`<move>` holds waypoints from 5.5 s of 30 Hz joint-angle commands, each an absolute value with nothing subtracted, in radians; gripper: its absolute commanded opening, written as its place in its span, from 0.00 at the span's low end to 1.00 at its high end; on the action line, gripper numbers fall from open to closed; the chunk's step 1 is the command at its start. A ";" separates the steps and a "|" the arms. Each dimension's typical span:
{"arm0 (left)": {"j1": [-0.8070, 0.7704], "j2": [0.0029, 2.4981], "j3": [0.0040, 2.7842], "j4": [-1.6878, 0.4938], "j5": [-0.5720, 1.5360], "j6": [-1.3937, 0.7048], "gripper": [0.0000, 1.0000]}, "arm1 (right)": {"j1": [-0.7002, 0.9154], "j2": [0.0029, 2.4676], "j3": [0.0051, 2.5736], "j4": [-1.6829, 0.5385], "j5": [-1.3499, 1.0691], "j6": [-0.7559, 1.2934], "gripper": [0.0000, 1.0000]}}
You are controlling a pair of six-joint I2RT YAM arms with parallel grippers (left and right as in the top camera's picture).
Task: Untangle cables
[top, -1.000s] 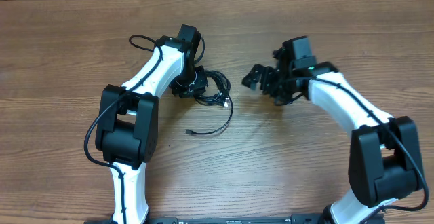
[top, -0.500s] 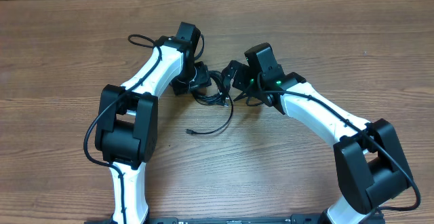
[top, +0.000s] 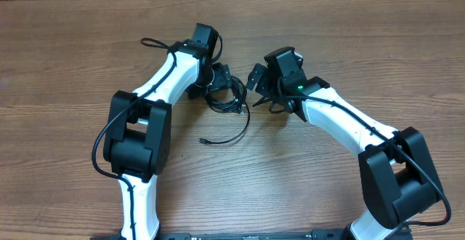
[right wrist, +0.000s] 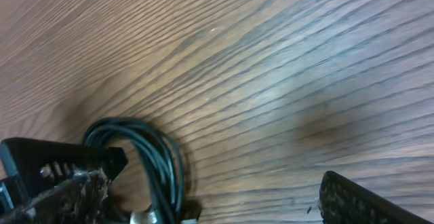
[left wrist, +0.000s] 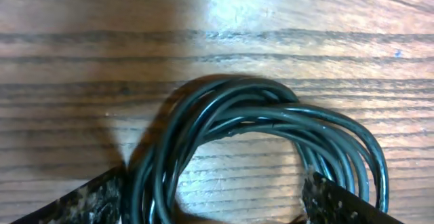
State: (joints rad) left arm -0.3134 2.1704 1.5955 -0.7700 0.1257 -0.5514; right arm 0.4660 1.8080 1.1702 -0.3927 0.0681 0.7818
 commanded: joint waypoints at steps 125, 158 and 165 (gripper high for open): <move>-0.458 2.113 1.613 -1.285 0.525 0.359 0.40 | 0.378 1.809 1.105 -0.889 -0.335 0.480 0.36; -0.523 2.113 1.686 -1.278 0.209 0.210 0.04 | 0.393 1.809 1.105 -0.800 -0.483 0.441 0.47; -0.389 2.113 1.725 -1.306 0.614 0.405 0.04 | 0.393 1.809 1.105 -0.690 -0.661 0.390 0.47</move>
State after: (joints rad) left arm -0.4507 2.1300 1.7039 -1.2957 0.3771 0.2798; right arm 0.3882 1.8080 1.1057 -0.7132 -0.5632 0.4187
